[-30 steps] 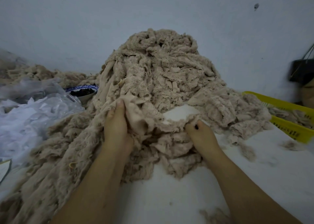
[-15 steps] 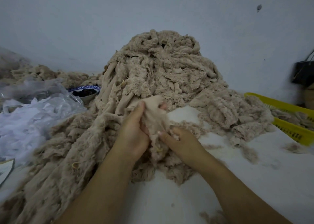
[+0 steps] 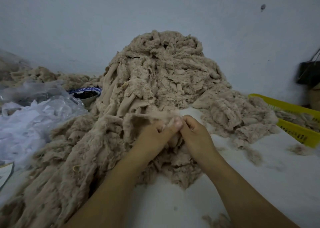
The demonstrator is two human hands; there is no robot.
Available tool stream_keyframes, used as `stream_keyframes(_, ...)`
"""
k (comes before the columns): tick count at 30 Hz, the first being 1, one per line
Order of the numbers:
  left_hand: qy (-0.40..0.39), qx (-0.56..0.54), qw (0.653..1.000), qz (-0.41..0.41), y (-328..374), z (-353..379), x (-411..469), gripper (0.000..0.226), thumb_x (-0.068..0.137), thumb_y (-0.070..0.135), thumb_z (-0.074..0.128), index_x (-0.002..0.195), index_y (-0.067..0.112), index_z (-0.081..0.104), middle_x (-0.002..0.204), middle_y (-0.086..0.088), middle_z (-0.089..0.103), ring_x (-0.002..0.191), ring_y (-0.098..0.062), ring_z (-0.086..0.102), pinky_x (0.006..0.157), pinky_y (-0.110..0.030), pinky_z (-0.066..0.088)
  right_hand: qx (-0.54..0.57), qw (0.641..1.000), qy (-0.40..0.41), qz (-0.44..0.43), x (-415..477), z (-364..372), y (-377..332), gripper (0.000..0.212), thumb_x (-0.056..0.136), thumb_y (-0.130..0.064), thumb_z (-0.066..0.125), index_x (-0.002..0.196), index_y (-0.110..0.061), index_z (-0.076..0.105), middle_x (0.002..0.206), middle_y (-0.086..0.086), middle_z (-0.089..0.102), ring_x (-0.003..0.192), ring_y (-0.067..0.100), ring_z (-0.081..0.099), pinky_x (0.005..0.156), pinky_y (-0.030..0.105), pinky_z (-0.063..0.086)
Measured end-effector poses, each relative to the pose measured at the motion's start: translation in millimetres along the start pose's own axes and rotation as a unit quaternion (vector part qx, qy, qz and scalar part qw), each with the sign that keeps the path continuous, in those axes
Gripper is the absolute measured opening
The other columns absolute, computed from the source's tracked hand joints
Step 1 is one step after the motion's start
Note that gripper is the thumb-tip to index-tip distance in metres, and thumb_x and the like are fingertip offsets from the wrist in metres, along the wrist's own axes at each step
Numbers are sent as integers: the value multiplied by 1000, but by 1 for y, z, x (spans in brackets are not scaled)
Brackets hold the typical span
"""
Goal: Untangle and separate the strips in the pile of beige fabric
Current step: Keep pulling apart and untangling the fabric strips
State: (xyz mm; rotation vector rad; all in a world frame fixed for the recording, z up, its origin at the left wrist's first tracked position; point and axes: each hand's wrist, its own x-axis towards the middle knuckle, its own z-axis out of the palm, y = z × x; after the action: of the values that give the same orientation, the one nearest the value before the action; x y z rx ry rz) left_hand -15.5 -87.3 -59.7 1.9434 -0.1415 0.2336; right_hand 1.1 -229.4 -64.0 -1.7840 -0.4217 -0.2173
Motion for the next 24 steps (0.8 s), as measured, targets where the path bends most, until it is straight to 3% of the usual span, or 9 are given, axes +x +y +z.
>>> stream_keyframes(4,115,-122,986,-22,3,-4,4,37,99,39,55,93,6,71,84,-5,75,74,-17,69,68,-26,54,-4,1000,-25,-1,1,0,4,37,97,-53,50,75,-24,50,61,-12,50,56,5,45,54,16,36)
stream_keyframes(6,133,-226,963,-61,2,-8,6,32,100,38,53,97,14,73,90,-7,77,85,-21,73,77,-34,58,-79,994,-79,-8,0,5,8,36,99,-51,48,71,-28,46,58,-16,46,52,0,40,51,16,33)
stream_keyframes(10,136,-450,876,-103,5,-24,10,33,105,31,43,108,9,68,97,-10,76,85,-18,74,67,-29,59,-122,987,-100,4,2,6,13,35,101,-50,43,68,-38,47,61,-20,48,55,-2,43,52,15,33)
stream_keyframes(14,158,-611,766,-124,4,-45,10,34,107,21,37,96,10,67,82,-4,76,70,-12,73,52,-23,56,-176,976,-126,40,4,-4,22,35,102,-46,46,70,-31,47,59,-21,50,54,-5,44,50,14,33)
stream_keyframes(16,157,-649,734,-123,1,-48,11,38,107,19,35,94,19,70,82,5,75,68,-3,71,57,-20,58,-161,975,-148,47,3,-7,22,38,102,-40,48,65,-31,44,57,-21,50,50,-3,42,49,13,33)
stream_keyframes(18,155,-635,750,-105,3,-45,11,39,105,19,39,92,31,74,87,20,69,75,13,63,70,-12,55,-111,982,-142,56,2,-7,19,41,101,-41,48,62,-30,52,64,-23,58,55,-5,48,56,12,38)
stream_keyframes(20,128,-566,809,-97,3,-37,12,38,103,24,48,81,17,78,82,4,75,71,-1,71,62,-19,57,-60,992,-105,46,1,-4,12,37,98,-57,45,76,-35,65,90,-22,63,79,-8,57,70,10,42)
stream_keyframes(21,110,-528,837,-95,4,-31,12,34,102,27,50,88,11,77,88,-5,77,78,-11,74,62,-23,58,-41,995,-91,31,0,-2,9,36,92,-67,43,88,-39,65,102,-21,59,89,-11,56,71,4,40)
stream_keyframes(24,89,-411,903,-84,1,-14,10,30,99,31,55,94,12,77,101,-13,76,93,-24,74,70,-32,61,-20,995,-93,-16,-3,4,2,35,82,-80,46,93,-49,57,101,-24,57,86,-15,56,67,1,41)
